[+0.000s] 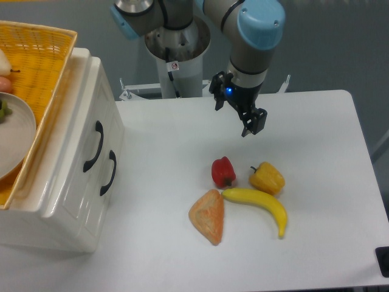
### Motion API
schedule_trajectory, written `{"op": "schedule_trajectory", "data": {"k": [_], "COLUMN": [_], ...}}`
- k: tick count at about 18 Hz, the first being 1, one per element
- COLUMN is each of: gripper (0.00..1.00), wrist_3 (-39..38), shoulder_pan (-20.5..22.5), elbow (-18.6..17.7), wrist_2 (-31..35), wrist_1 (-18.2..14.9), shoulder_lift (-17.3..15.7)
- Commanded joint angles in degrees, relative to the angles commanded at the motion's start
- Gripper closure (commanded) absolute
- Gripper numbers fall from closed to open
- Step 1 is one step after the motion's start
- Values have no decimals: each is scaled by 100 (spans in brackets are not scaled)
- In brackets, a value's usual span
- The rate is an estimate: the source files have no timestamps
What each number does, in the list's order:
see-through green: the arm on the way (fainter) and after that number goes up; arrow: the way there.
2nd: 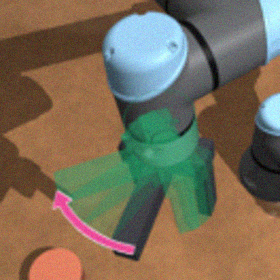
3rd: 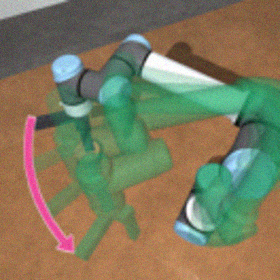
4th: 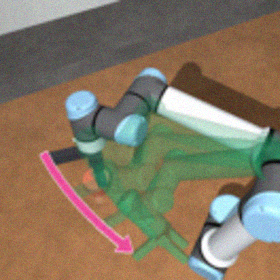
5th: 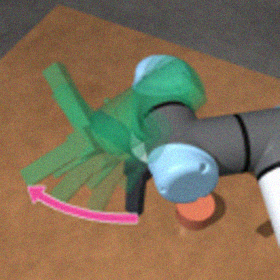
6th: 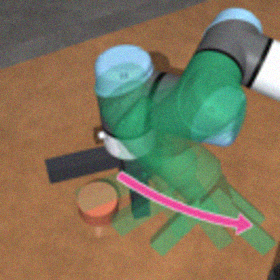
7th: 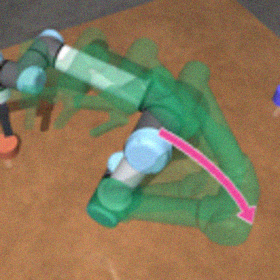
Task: Slide open the top white drawer
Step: 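Move the gripper toward the black handle of the upper white drawer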
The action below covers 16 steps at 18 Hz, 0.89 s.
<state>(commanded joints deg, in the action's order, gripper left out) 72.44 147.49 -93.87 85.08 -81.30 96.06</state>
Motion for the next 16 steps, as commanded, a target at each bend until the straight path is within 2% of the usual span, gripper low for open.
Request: {"op": "schedule_trajectory", "data": {"k": [6,10,14,16], "gripper": [0,0,0,0], "wrist_3": [-1705,-1918,-2909,-3078], "shoulder_pan": [-378,-510,-712,-783], "elbow": [342,404,431,483], "wrist_2": [-52,-61,-280,-639], "wrist_1": [-9,-35,-9,-9], "shoulder_lift": [307,369,449,457]}}
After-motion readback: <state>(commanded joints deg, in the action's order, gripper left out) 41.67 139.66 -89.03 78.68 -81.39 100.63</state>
